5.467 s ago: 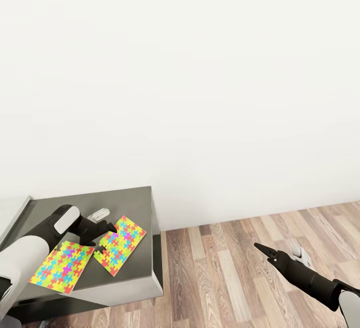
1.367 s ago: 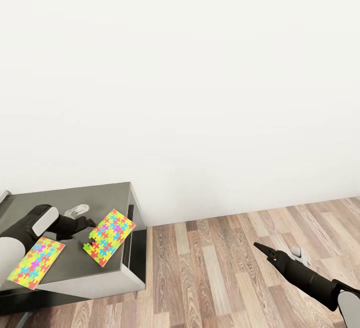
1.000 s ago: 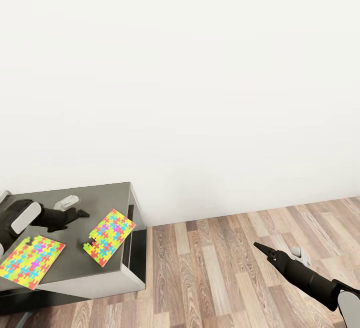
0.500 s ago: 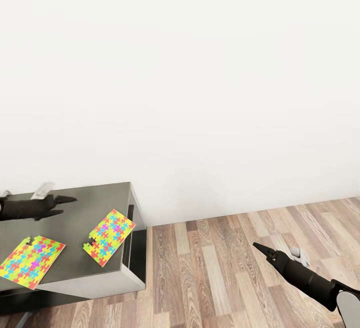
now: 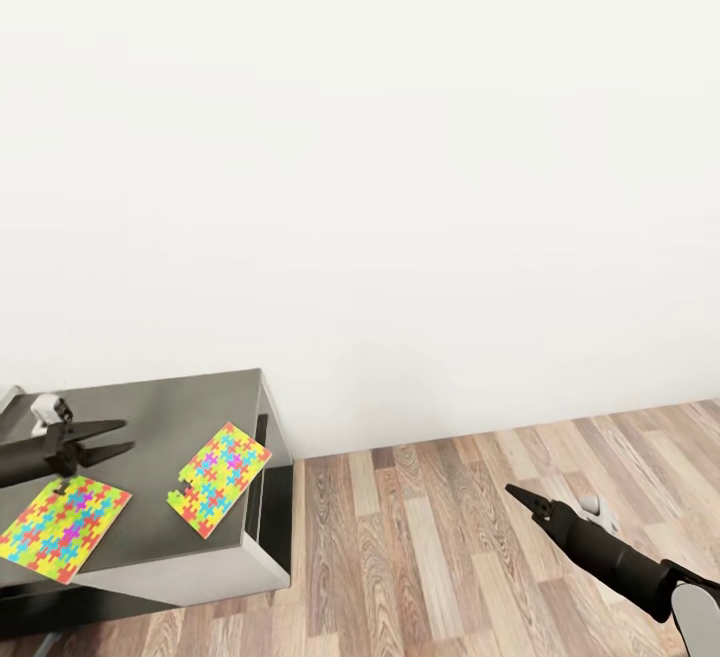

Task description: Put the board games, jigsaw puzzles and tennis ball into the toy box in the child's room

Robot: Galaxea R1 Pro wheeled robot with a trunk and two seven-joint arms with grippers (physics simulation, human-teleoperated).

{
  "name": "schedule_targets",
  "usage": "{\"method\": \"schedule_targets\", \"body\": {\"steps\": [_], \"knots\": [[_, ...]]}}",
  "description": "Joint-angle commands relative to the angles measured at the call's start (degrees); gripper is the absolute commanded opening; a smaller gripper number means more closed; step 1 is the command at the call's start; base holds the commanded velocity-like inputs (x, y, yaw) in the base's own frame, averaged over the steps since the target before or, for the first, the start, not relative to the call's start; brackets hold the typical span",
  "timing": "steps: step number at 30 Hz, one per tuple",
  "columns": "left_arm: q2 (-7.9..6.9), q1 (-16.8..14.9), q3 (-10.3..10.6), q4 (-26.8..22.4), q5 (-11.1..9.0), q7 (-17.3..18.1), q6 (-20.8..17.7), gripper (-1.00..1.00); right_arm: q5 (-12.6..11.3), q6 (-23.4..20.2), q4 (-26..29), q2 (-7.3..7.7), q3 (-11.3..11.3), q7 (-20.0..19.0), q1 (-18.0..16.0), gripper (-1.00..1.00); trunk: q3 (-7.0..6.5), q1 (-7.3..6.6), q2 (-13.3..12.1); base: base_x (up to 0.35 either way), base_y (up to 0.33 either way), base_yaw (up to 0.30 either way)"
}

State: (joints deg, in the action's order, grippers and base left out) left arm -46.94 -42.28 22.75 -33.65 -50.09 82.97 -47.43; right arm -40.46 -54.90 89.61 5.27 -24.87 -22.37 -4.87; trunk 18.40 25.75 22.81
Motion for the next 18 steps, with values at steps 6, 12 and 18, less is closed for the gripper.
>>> {"method": "schedule_targets", "body": {"steps": [6, 12, 18], "knots": [[0.36, 1.08, 2.28, -1.78, 0.03, 6.07, -0.44, 1.00, 0.33, -0.21, 0.04, -0.08, -0.09, -0.41, -0.06, 1.00, -0.46, 0.04, 0.11, 0.000, 0.000, 0.000], [0.49, 1.14, 3.13, -1.93, 0.08, 6.36, -0.22, 1.00, 0.33, -0.14, 0.04, -0.10, -0.09, -0.34, -0.06, 1.00, -1.02, 0.04, 0.11, 0.000, 0.000, 0.000], [0.67, 1.15, 3.76, -1.94, 0.16, 6.27, -0.11, 1.00, 0.30, 1.53, 0.00, -0.19, 1.34, -0.38, -0.06, 1.00, -1.59, 0.04, 0.11, 0.000, 0.000, 0.000]]}}
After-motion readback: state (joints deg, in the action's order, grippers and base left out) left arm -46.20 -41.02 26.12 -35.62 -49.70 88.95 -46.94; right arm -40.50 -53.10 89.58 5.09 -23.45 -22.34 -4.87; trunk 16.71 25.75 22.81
